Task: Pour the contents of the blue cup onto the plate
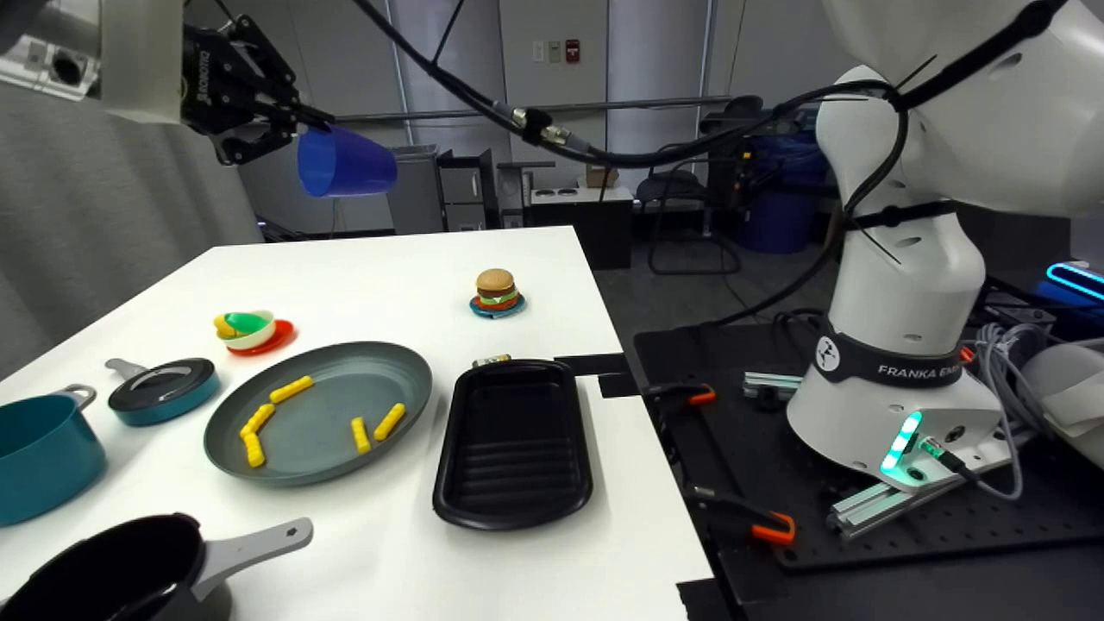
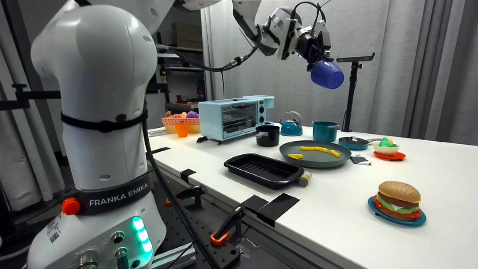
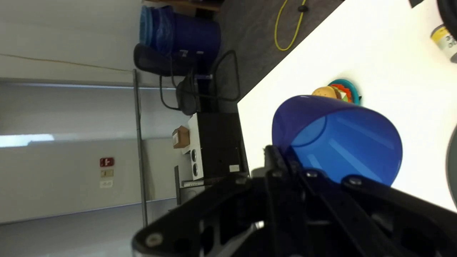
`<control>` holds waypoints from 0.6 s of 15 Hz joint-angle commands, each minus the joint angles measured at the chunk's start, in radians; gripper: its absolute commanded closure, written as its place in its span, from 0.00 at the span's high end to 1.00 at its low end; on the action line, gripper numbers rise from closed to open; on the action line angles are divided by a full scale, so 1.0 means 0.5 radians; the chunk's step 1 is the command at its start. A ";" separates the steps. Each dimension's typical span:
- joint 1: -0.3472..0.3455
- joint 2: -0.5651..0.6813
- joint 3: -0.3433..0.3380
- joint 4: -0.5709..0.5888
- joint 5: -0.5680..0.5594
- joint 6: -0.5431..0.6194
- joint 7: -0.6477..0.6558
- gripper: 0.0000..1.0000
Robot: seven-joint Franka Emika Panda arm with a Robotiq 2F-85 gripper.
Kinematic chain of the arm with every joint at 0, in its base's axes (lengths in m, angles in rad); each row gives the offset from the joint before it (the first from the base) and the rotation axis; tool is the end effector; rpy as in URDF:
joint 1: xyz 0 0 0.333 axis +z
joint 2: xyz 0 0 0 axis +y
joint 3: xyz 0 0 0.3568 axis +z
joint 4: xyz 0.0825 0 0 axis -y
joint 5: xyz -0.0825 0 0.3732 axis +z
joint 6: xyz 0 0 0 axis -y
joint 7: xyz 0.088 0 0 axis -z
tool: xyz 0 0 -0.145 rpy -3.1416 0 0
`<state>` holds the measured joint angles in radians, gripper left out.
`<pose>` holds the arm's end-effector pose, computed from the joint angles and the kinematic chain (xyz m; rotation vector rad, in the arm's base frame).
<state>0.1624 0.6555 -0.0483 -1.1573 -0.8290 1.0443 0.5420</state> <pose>0.6507 -0.0415 0.4482 1.9622 -0.5699 -0.4566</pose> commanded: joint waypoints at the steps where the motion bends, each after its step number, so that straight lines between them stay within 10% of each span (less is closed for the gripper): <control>1: -0.072 -0.227 0.032 -0.150 0.322 0.098 0.223 0.01; 9: -0.136 -0.495 0.020 -0.531 0.892 0.875 0.418 0.01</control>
<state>0.1169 0.4909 -0.0488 -1.2877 -0.4631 1.3153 0.7177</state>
